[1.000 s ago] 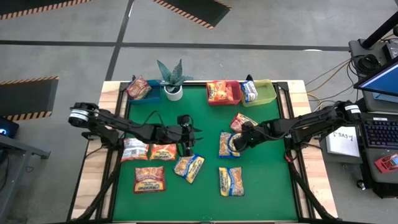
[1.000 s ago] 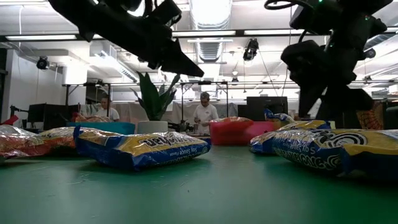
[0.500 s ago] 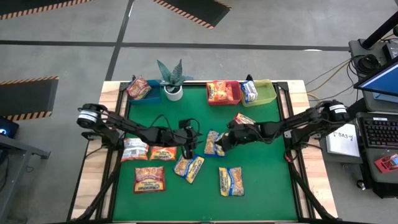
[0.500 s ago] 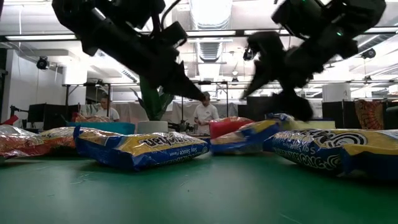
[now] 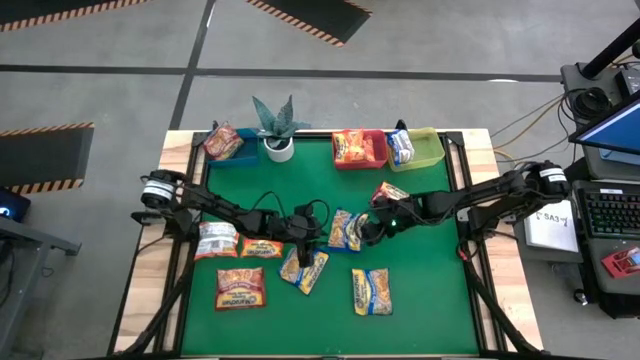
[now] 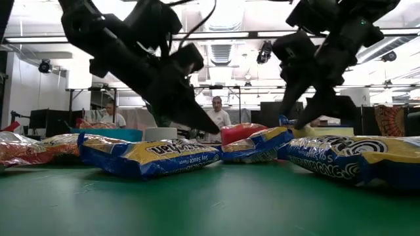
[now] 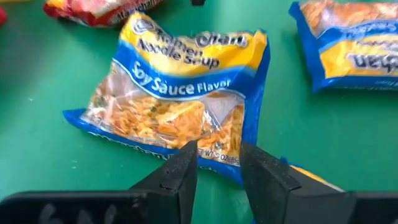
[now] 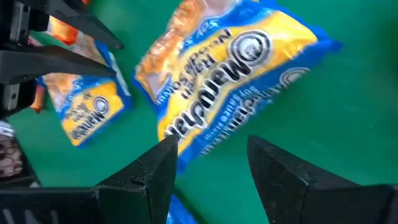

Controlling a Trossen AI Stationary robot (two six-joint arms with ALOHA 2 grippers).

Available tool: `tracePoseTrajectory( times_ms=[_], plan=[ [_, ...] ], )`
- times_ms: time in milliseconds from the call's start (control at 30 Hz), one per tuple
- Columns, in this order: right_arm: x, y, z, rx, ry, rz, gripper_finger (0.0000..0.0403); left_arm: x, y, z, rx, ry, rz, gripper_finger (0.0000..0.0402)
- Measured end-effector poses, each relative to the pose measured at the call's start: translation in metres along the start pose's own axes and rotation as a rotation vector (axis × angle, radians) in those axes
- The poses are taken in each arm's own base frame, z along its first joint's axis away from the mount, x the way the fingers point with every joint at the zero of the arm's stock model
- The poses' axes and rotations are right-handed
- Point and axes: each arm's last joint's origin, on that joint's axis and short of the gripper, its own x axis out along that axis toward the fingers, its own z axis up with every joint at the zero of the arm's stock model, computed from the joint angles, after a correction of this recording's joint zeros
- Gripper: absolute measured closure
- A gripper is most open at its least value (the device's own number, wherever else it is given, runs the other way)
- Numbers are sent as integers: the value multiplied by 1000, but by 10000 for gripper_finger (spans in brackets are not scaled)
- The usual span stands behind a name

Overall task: Sort Maruchan noodles
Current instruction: Put the blue noodle pack into the yellow bin

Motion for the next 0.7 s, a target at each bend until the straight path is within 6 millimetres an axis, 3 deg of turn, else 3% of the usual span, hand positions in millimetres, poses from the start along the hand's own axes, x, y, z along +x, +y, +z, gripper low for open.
tracePoseTrajectory(
  times_ms=[400,700],
  plan=[
    [15,-2,2,0,-53,-31,159,15,-1,-11,-35,6,-4,359],
    [32,-5,4,-10,-121,-56,147,17,-1,-13,-40,13,-3,364]
  ],
)
